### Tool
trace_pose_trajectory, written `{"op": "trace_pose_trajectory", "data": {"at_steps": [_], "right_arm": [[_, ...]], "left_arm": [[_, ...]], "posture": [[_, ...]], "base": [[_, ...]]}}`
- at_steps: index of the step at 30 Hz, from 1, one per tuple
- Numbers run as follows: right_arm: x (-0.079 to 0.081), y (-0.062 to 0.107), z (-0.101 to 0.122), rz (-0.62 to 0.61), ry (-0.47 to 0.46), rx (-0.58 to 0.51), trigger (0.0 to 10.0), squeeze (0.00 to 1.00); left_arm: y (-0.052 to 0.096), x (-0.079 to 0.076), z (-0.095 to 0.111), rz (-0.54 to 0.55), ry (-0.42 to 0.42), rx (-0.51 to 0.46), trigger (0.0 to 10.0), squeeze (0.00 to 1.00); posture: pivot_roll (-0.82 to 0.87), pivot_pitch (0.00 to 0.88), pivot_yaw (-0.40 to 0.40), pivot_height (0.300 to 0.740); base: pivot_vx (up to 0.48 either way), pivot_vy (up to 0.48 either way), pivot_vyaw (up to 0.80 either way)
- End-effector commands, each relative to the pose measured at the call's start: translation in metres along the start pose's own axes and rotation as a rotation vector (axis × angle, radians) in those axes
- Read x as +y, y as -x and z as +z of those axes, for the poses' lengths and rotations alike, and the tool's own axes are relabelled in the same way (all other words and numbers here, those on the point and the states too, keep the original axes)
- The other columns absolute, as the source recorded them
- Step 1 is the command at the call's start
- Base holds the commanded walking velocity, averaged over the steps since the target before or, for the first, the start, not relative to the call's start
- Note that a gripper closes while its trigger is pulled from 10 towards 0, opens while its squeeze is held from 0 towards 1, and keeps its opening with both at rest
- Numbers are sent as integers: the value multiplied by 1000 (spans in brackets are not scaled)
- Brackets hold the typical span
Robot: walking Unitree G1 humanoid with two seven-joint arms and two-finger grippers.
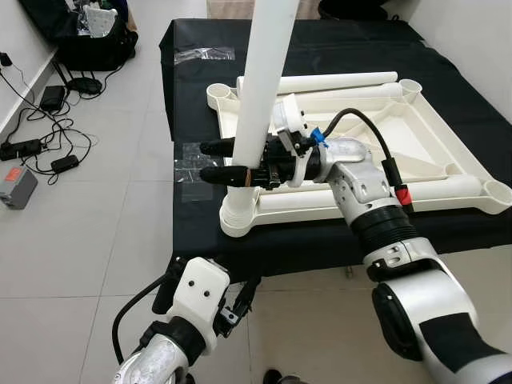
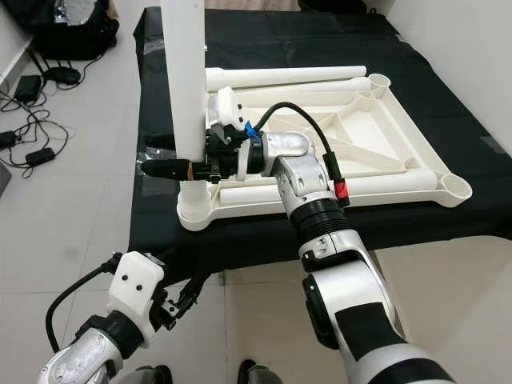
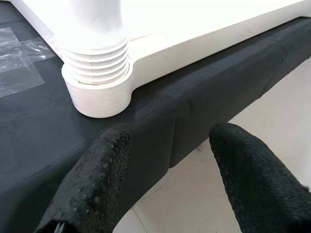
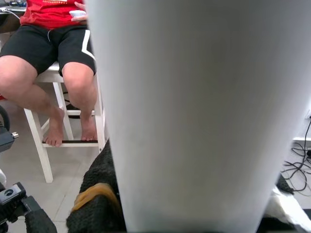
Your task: Building children table
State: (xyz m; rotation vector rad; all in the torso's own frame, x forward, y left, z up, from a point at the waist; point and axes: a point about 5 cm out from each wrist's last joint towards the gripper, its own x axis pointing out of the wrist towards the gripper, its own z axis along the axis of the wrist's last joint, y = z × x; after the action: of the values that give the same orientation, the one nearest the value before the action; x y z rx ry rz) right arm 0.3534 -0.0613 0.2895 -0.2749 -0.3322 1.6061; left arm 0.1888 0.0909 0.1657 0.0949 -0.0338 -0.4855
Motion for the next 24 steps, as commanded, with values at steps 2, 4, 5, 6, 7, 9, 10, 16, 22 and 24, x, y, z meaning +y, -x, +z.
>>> {"op": "trace_pose_trajectory", "data": {"at_steps": [2, 4, 5, 6, 7, 9, 10, 16, 22, 24], "right_arm": [[3, -5, -12, 5, -24, 58, 10000, 0], [3, -6, -13, -7, -28, 62, 10000, 0], [3, -6, -13, -7, -28, 62, 10000, 0], [0, -9, -19, -59, -46, 81, 10000, 0], [-2, -9, -22, -96, -57, 90, 10000, 0], [-4, -9, -24, -140, -68, 95, 10000, 0], [-4, -9, -25, -148, -70, 94, 10000, 0], [-5, -6, -29, -193, -82, 99, 10000, 0], [-7, 1, -35, -304, -67, 118, 10000, 0], [-8, 2, -35, -324, -61, 125, 10000, 0]], "left_arm": [[1, -3, -4, -11, 13, 20, 10000, 0], [1, -3, -4, -11, 13, 20, 10000, 0], [1, -3, -4, -11, 13, 20, 10000, 0], [1, -3, -4, -12, 11, 19, 10000, 0], [2, -4, -4, -12, 11, 18, 10000, 0], [2, -4, -4, -12, 10, 17, 10000, 0], [2, -4, -4, -12, 10, 17, 10000, 0], [1, -4, -3, -8, 10, 16, 10000, 0], [1, -3, -2, -5, 11, 13, 10000, 0], [1, -2, -2, -4, 11, 13, 10000, 0]], "posture": [[83, 249, -120, 740], [83, 249, -120, 740], [83, 249, -120, 740], [83, 246, -121, 740], [83, 246, -121, 740], [84, 243, -124, 740], [84, 243, -124, 740], [86, 238, -123, 740], [86, 233, -120, 740], [86, 233, -120, 740]], "base": [[0, 0, 0], [0, 0, 0], [0, 0, 0], [0, 0, 0], [0, 0, 0], [0, 0, 0], [0, 0, 0], [0, 0, 0], [0, 0, 0], [0, 0, 0]]}}
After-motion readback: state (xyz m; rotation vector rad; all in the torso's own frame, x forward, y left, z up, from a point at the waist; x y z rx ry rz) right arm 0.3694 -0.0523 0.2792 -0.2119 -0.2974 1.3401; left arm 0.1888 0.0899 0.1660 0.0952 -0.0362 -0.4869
